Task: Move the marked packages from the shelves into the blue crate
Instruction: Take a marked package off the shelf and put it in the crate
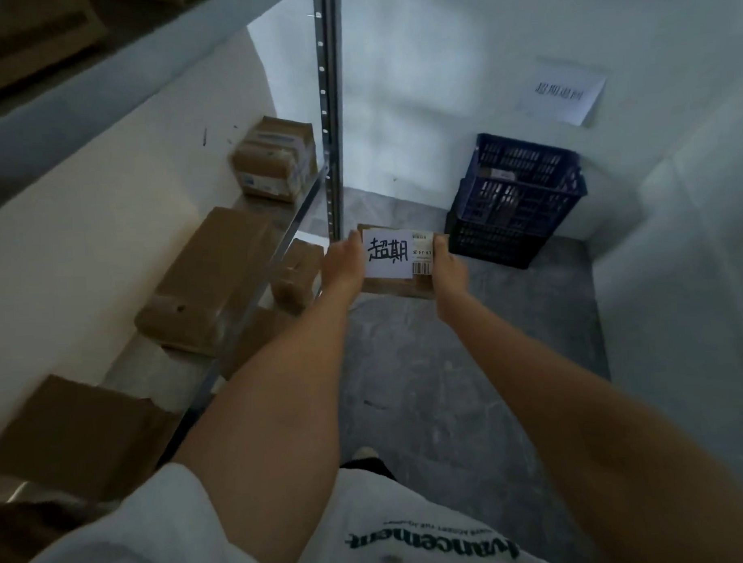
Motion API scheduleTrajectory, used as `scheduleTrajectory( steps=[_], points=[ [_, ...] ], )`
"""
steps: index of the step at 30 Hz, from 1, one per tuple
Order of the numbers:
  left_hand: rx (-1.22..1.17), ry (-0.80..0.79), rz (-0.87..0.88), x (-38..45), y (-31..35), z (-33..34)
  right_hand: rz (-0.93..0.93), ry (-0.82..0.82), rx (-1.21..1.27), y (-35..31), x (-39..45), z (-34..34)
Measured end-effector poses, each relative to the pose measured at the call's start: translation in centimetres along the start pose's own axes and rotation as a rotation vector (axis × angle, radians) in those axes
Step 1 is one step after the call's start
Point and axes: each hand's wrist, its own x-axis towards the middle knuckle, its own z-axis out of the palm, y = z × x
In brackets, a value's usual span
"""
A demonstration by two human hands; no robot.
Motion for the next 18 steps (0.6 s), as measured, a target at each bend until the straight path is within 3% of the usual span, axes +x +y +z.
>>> scheduleTrajectory(
  steps=[3, 10, 18],
  points=[
    [-0.061, -0.124, -0.039, 3.8, 2.8, 4.4, 0.032, 0.030, 0.044, -1.9, 5.1, -1.4],
    [0.072, -0.257, -0.061, 10.9, 5.1, 13.1, 0.111, 0.071, 0.093, -3.8, 15.4, -4.1],
    [0.110, -0.384, -0.049, 18.3, 11.2, 27.5, 0.169, 0.106, 0.111, -5.9, 31.3, -10.5]
  ],
)
